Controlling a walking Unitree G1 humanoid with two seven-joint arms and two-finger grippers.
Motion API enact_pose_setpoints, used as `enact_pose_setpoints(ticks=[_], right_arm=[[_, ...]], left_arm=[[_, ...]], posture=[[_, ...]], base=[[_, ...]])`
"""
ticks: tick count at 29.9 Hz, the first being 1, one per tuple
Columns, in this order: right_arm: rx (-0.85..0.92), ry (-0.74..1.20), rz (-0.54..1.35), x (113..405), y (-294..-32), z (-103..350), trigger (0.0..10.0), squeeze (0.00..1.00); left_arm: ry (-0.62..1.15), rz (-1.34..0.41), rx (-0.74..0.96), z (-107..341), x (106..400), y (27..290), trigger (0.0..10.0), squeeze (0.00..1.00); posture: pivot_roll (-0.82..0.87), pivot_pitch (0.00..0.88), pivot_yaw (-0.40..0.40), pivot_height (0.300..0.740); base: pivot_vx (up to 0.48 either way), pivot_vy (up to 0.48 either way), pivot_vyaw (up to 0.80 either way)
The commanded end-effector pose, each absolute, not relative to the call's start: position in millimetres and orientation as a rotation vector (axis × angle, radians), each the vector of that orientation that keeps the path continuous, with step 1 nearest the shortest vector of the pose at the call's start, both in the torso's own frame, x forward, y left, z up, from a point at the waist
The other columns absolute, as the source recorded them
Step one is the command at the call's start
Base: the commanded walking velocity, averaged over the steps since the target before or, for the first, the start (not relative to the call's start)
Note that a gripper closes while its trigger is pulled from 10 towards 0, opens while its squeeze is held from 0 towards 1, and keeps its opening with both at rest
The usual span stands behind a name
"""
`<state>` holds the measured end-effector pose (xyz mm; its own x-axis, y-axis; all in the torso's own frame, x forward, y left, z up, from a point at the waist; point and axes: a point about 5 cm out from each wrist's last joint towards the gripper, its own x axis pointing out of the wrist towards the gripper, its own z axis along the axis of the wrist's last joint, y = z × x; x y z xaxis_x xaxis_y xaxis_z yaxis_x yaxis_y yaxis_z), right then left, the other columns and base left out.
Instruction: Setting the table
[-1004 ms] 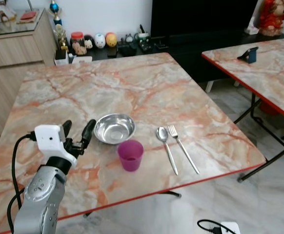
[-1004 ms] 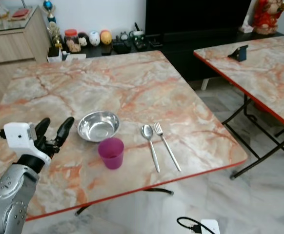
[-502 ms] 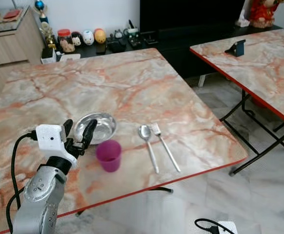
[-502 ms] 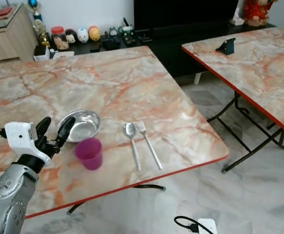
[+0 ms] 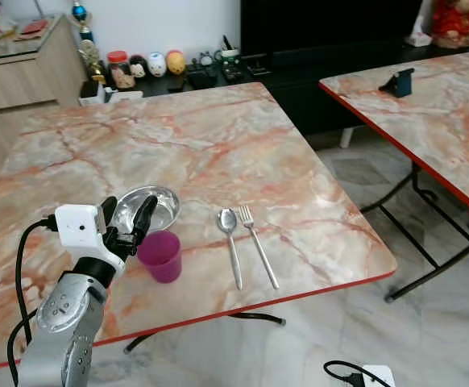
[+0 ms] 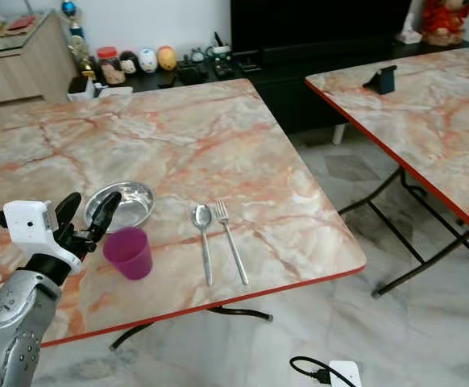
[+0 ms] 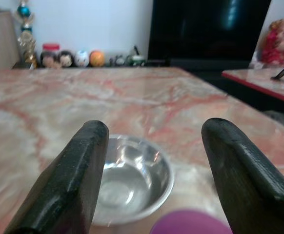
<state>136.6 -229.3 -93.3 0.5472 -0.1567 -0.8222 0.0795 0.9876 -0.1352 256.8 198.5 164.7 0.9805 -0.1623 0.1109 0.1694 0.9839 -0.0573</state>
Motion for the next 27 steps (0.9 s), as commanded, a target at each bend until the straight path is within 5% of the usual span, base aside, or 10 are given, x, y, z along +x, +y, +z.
enact_pose_setpoints(ticks=[1,10,11,15,16,17,25,26,27], right_arm=[[-0.075,0.984,-0.140,136.2,-228.3,-93.6,10.0,0.00],[-0.077,0.994,-0.130,135.2,-228.1,-94.2,10.0,0.00],[-0.078,0.996,-0.128,135.0,-227.9,-94.4,10.0,0.00],[-0.078,0.998,-0.127,134.5,-227.8,-94.6,10.0,0.00],[-0.079,1.001,-0.125,134.1,-227.7,-94.8,10.0,0.00],[-0.079,1.002,-0.124,133.9,-227.6,-94.9,10.0,0.00],[-0.080,1.009,-0.118,133.2,-227.0,-95.4,10.0,0.00],[-0.080,1.010,-0.117,133.1,-226.8,-95.5,10.0,0.00],[-0.080,1.011,-0.118,133.1,-226.8,-95.5,10.0,0.00]], left_arm=[[-0.054,-0.193,-0.066,164.8,254.5,204.3,10.0,0.00],[0.071,-0.246,-0.040,169.5,252.0,213.8,10.0,0.00],[0.091,-0.249,-0.039,169.5,253.0,213.2,10.0,1.00],[0.131,-0.268,-0.046,168.2,253.4,210.0,10.0,1.00],[0.167,-0.305,-0.054,166.0,252.0,204.7,10.0,0.82],[0.182,-0.332,-0.065,164.5,250.4,201.0,10.0,0.00],[0.213,-0.322,-0.095,163.6,252.4,195.6,10.0,0.00],[0.216,-0.307,-0.106,163.9,254.1,195.9,10.0,1.00],[0.220,-0.300,-0.108,163.9,254.6,195.8,10.0,1.00]], posture=[[0.03,0.000,0.010,0.740],[0.04,0.000,0.014,0.740],[0.04,0.000,0.016,0.740],[0.03,0.000,0.017,0.740],[0.03,0.000,0.018,0.740],[0.03,0.000,0.020,0.740],[0.03,0.000,0.021,0.740],[0.03,0.000,0.023,0.740],[0.03,0.000,0.022,0.740]], base=[[0.000,0.000,0.00],[0.000,0.000,0.00],[0.000,0.000,0.00],[0.000,0.000,0.00],[0.000,0.000,0.00],[0.000,0.000,0.00],[0.000,0.000,0.00],[0.000,0.000,0.00],[0.000,0.000,0.00]])
